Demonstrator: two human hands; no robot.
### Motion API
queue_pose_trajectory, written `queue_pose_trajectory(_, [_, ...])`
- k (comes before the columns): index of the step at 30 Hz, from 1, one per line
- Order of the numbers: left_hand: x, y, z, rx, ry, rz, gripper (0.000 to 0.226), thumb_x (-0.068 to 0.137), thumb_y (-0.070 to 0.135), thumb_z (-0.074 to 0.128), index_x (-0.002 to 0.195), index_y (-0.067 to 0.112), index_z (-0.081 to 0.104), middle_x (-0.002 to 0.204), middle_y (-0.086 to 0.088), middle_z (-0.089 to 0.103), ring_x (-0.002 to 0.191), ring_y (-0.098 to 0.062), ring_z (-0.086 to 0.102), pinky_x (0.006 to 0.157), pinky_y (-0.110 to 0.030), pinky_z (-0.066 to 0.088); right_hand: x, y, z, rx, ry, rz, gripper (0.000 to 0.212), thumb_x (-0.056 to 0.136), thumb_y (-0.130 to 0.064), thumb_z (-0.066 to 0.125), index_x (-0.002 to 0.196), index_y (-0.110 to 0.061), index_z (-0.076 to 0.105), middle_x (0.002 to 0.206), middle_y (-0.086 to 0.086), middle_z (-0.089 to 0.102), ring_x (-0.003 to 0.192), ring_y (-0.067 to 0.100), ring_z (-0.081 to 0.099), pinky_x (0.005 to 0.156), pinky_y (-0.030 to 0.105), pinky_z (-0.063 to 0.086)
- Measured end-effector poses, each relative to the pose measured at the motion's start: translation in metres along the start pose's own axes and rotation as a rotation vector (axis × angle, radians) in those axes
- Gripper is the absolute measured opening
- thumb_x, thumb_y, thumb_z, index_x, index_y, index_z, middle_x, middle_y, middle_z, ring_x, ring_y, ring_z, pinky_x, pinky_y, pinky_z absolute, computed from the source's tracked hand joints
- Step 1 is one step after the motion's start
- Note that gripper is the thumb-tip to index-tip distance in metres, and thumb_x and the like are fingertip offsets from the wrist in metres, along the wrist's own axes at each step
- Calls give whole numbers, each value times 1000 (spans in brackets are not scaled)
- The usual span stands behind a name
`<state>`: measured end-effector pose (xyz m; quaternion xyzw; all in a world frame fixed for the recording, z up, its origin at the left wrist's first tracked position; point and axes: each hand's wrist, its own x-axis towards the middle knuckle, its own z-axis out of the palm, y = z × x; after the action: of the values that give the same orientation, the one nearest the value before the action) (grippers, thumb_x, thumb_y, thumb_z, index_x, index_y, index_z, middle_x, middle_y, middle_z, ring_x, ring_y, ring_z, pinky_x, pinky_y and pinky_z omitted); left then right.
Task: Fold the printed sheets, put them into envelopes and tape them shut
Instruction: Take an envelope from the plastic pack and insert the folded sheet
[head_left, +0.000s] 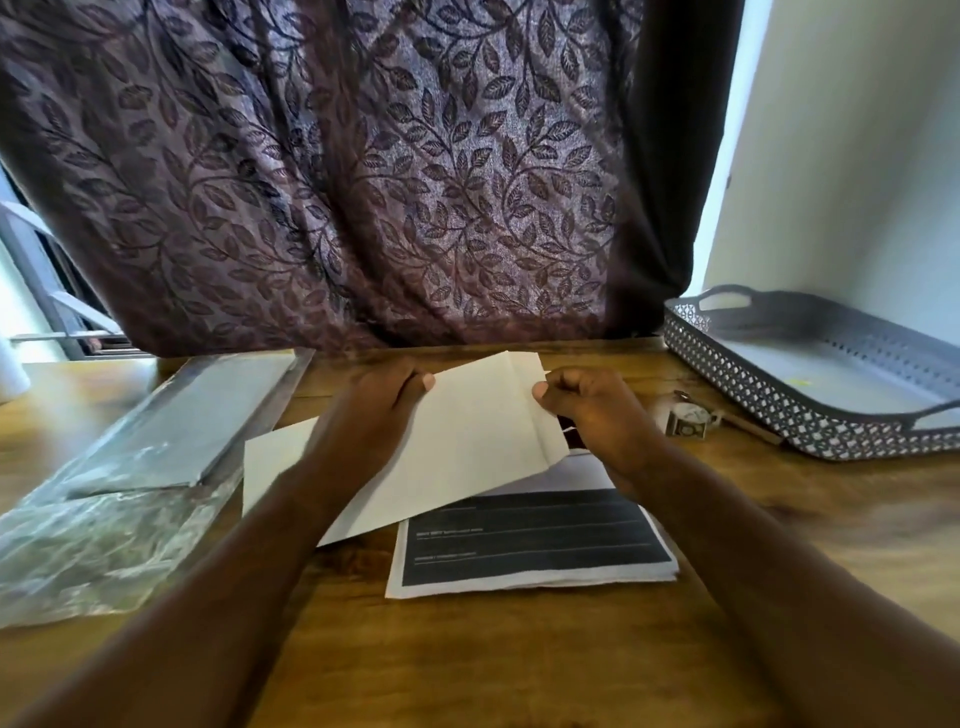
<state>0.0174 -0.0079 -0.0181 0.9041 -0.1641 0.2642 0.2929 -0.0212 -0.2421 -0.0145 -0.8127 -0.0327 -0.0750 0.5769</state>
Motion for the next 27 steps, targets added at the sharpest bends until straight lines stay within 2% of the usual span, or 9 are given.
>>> queue_pose_trajectory(3, [-3,1,2,-63,2,3,29,104,31,48,96,7,62,86,-2,54,80,-15,49,76,-25,32,-2,2,0,38,22,23,25,104,-30,48,107,-12,64,111,2,71,99,23,70,84,36,59])
queue_pose_trajectory(5, [-4,1,3,-128,-26,3,27,103,28,50,88,7,60,78,-4,57,72,-20,50,66,-34,36,-3,2,-1,38,30,18,19,103,-28,52,108,-14,65,112,0,71,101,22,69,87,39,59])
queue_pose_trajectory(7, [-4,1,2,-130,-63,21,27,102,29,52,84,10,59,74,-6,59,71,-23,55,65,-41,43,-4,3,-3,21,28,-1,15,99,-20,59,113,-17,64,116,-2,71,104,20,69,91,43,58])
queue_pose_trajectory(11, [-3,-1,-1,-81,-57,87,28,101,38,52,84,17,60,72,1,57,69,-18,54,66,-40,47,-4,1,-5,0,31,-49,20,93,-12,67,107,-24,62,114,-2,72,102,15,69,91,43,58])
queue_pose_trajectory(15, [-4,0,-3,-53,-29,142,36,95,52,39,87,24,59,72,11,54,69,-15,54,67,-42,50,-4,4,-4,-49,106,-92,17,94,-15,66,111,-19,64,117,0,72,102,16,70,91,44,59])
queue_pose_trajectory(19, [-6,6,-4,-51,-6,188,33,96,47,43,85,21,61,71,13,52,68,-13,53,65,-41,50,-1,12,-5,-334,271,-232,12,92,-24,70,101,-16,69,98,-2,73,85,17,70,78,43,61])
queue_pose_trajectory(22, [-7,8,-3,-48,-6,185,29,96,47,43,85,26,60,73,12,55,68,-13,55,65,-41,50,-4,9,-4,-475,371,-259,19,88,-30,75,101,-22,64,81,-14,60,73,5,57,63,25,48])
queue_pose_trajectory(24, [-7,8,-1,-50,-22,183,27,96,50,41,84,31,57,71,13,54,68,-11,54,64,-41,51,-5,7,-4,-497,384,-253,20,86,-31,76,97,-24,61,76,-16,57,69,2,55,58,22,41])
queue_pose_trajectory(27, [-10,10,0,-35,-42,189,34,95,53,39,86,28,61,73,11,57,68,-12,56,62,-42,51,-5,6,-2,-495,326,-228,14,90,-29,73,91,-22,60,76,-10,65,60,6,64,52,23,51])
